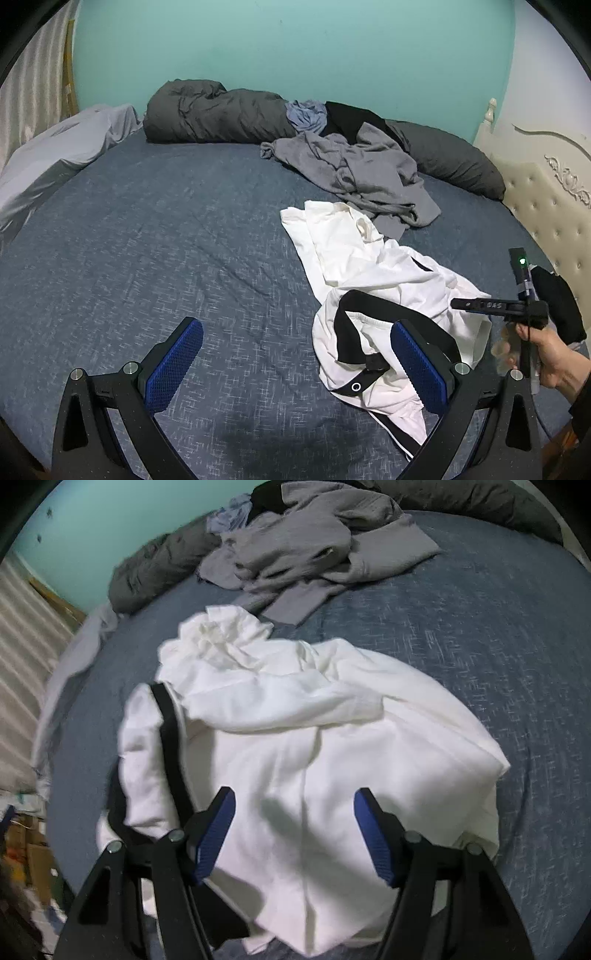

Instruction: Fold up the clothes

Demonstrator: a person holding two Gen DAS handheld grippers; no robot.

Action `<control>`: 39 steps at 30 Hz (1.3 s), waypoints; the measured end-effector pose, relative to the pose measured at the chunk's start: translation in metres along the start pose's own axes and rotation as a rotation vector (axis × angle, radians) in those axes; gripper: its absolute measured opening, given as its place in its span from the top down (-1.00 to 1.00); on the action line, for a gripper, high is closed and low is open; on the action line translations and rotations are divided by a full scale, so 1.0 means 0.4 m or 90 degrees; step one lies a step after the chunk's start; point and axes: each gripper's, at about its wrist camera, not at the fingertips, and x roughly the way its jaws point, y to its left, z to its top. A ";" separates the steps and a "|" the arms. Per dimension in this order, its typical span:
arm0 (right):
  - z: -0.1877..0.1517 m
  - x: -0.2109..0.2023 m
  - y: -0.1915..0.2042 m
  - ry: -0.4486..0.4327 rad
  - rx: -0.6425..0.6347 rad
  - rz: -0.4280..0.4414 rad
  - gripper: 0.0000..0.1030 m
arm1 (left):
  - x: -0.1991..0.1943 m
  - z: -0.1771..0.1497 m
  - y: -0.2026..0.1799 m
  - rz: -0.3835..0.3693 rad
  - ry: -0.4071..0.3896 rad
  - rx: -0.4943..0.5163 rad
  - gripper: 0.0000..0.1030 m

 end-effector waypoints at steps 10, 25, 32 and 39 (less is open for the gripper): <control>0.008 0.035 0.008 -0.005 0.004 -0.011 -0.31 | 0.019 -0.010 0.000 -0.002 0.006 -0.003 -1.00; 0.029 0.048 0.069 -0.035 -0.036 0.022 0.77 | 0.041 -0.011 0.003 0.004 0.009 -0.007 -1.00; 0.161 -0.126 0.111 -0.144 -0.072 0.029 0.81 | 0.048 -0.008 0.011 0.002 0.004 -0.019 -1.00; 0.400 -0.369 0.149 -0.282 -0.108 -0.065 0.82 | 0.033 0.018 0.022 -0.005 -0.019 -0.020 -1.00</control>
